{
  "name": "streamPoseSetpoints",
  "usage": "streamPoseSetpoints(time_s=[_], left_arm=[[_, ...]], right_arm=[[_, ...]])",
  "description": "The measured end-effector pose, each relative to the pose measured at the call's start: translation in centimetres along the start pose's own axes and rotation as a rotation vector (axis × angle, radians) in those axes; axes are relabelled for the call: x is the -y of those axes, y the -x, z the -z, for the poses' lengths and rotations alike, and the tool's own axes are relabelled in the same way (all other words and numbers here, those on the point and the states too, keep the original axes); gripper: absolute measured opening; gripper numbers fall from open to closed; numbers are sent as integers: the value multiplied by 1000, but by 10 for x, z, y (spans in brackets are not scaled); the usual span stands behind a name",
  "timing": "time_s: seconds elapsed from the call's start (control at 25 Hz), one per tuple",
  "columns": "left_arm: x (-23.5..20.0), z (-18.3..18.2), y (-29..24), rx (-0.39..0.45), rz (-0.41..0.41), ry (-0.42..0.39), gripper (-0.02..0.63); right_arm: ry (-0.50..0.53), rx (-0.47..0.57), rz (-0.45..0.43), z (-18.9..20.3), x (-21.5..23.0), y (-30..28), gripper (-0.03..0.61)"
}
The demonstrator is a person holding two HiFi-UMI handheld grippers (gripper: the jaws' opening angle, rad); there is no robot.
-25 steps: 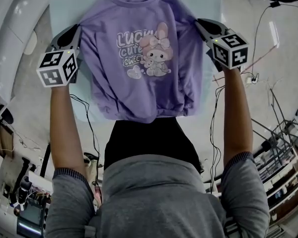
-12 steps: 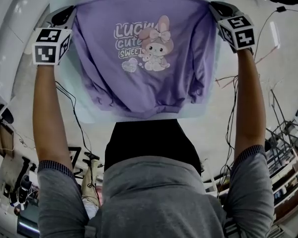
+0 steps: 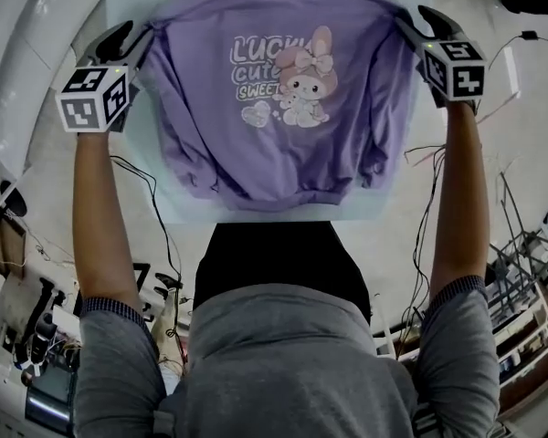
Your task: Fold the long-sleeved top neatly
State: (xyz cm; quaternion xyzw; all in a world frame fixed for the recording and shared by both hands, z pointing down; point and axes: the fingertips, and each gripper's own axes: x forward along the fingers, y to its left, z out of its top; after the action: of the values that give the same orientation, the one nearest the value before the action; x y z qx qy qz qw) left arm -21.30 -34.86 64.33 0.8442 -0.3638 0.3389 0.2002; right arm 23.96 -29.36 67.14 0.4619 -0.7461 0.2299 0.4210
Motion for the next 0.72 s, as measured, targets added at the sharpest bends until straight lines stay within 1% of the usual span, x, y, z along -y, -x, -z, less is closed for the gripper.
streamPoseSetpoints(time_s=[0.08, 0.2, 0.28, 0.36, 0.44, 0.48, 0.52, 0.6, 0.64, 0.72], left_arm=[[7, 23, 18, -5, 1, 73, 195], [25, 51, 39, -11, 5, 137, 201], [37, 57, 50, 7, 7, 181, 207], [48, 61, 57, 28, 13, 233, 216], [63, 71, 57, 9, 34, 261, 224], [70, 79, 54, -23, 35, 249, 224], [74, 87, 52, -61, 20, 218, 201], [70, 95, 51, -105, -45, 138, 56], [65, 93, 53, -105, -76, 111, 32], [51, 86, 60, -89, -120, 93, 27]], right_arm=[[-42, 23, -16, 2, -13, 10, 256], [-55, 30, -20, 10, -31, 20, 262], [-79, 30, -20, 18, -40, 25, 262], [-131, 33, -23, 29, -49, 30, 262], [-176, 35, -20, 42, -58, 35, 262], [-192, 36, -18, 47, -61, 37, 261], [-208, 39, -16, 52, -63, 39, 261], [-234, 48, -15, 57, -66, 43, 259], [-242, 53, -13, 58, -66, 44, 259], [-248, 58, -6, 60, -63, 46, 259]])
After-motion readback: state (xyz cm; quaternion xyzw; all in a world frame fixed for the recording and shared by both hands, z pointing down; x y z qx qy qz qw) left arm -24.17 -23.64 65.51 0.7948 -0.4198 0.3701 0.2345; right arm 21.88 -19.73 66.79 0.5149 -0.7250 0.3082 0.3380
